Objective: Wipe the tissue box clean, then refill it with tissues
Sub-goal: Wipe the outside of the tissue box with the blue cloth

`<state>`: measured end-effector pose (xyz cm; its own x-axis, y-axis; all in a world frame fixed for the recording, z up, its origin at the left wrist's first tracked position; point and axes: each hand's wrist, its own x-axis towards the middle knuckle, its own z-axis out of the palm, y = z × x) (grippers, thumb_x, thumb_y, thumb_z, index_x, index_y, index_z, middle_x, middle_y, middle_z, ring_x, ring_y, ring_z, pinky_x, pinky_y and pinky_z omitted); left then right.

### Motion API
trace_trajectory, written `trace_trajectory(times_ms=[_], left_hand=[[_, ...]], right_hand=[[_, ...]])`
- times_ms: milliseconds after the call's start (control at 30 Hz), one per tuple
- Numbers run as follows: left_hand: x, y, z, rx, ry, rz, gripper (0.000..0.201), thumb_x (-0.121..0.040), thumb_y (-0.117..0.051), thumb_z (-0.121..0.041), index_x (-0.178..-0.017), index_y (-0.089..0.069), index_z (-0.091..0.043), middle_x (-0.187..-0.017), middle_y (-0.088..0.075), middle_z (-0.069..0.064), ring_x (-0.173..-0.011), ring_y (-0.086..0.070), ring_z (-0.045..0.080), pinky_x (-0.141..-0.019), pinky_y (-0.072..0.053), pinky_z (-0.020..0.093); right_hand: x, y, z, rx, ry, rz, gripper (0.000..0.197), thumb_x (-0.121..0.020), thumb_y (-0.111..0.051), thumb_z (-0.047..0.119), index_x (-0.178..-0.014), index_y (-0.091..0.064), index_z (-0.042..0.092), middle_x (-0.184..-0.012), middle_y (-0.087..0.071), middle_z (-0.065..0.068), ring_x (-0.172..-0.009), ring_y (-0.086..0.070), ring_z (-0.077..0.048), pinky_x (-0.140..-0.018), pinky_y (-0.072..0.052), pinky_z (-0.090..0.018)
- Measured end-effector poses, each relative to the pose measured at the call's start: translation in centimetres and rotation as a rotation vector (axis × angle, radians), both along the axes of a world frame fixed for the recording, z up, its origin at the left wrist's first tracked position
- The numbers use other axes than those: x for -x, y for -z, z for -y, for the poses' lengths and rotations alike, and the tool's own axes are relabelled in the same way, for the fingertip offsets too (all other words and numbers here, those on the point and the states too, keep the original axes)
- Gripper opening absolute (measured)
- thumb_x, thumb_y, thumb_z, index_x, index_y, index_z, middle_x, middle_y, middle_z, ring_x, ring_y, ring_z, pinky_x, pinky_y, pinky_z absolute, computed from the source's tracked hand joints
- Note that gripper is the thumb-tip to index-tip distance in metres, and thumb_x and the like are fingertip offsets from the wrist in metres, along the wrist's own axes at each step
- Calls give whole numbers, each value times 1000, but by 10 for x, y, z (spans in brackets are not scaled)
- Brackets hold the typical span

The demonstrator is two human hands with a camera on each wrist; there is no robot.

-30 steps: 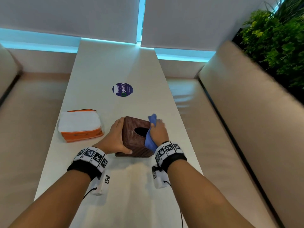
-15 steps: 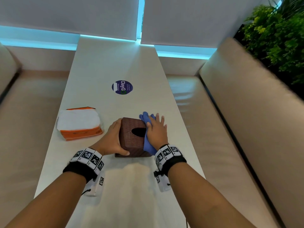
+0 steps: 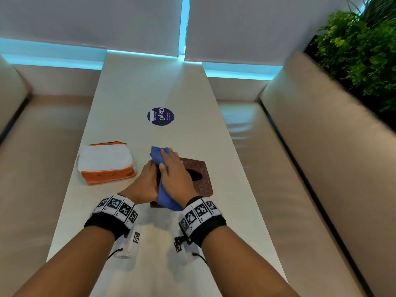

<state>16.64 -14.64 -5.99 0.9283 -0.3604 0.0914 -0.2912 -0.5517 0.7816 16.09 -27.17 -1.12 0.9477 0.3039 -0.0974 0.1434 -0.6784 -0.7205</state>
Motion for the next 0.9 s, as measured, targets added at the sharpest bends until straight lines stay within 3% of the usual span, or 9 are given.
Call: trace_trajectory(times_ms=[67,167,300,400,500,600,700,800,900], left_hand=[[0,3,-5,74,-6,-37,90,-58,-71,-51,-132,-36,-12,-125,-48,12,-115,-50,25,-102,-42,45],[2,5,-12,87,-17,-99,114,-38,-83,-46,-135,-26,-26,-129,-43,2,-120,-45,20,-104,-39,39],[-2,2,-9,32,-20,-108,129,-34,-81,-49,-143,-22,-16,-132,-34,-2,-127,-37,18,-110,-33,39],[-5,-3,-1,3,-35,-128,135,-33,-77,-53,-147,-16,-15,-137,-30,1,-130,-30,16,-111,-28,34],[-2,-2,-2,-8,-58,-144,136,-32,-78,-54,-146,-15,-15,-140,-30,4,-131,-29,17,-111,-28,35],[3,4,-9,-21,-79,-182,135,-32,-80,-53,-146,-18,-14,-140,-33,7,-132,-31,20,-113,-31,41],[4,3,-15,-3,-88,-220,135,-31,-81,-53,-145,-20,-15,-138,-36,6,-131,-33,20,-112,-32,44],[-4,0,-17,7,-92,-301,134,-30,-83,-51,-145,-22,-19,-138,-37,6,-131,-34,20,-112,-32,45],[-13,-1,-21,79,-92,-398,128,-30,-90,-45,-140,-27,-28,-137,-40,3,-129,-40,22,-109,-37,50]], right_hand=[[-4,5,6,17,-19,21,47,-102,-30,19,-149,-22,18,-160,-15,-5,-149,-8,-21,-120,-6,-39],[-13,18,33,60,74,15,47,-101,-33,16,-147,-27,19,-159,-19,-4,-148,-12,-22,-120,-10,-40],[-24,33,70,-2,228,-94,48,-101,-31,13,-148,-28,22,-159,-19,-4,-148,-11,-21,-121,-4,-42],[-29,33,77,-153,374,-122,43,-101,-32,14,-144,-35,18,-154,-31,-9,-143,-29,-25,-118,-23,-38],[-32,24,81,-233,478,-205,41,-102,-30,15,-142,-39,10,-148,-41,-12,-136,-38,-26,-108,-29,-27],[-28,26,83,-264,385,-226,43,-102,-31,17,-145,-33,11,-152,-35,-7,-140,-33,-24,-113,-25,-29],[-12,35,87,-149,244,-150,49,-101,-35,18,-149,-24,16,-158,-22,-5,-145,-24,-22,-118,-22,-32],[8,42,101,-186,158,-50,47,-100,-39,15,-146,-32,17,-156,-27,-2,-146,-18,-16,-118,-19,-29],[22,41,104,-255,135,75,44,-99,-42,16,-143,-39,18,-150,-38,3,-143,-21,-9,-117,-21,-27]])
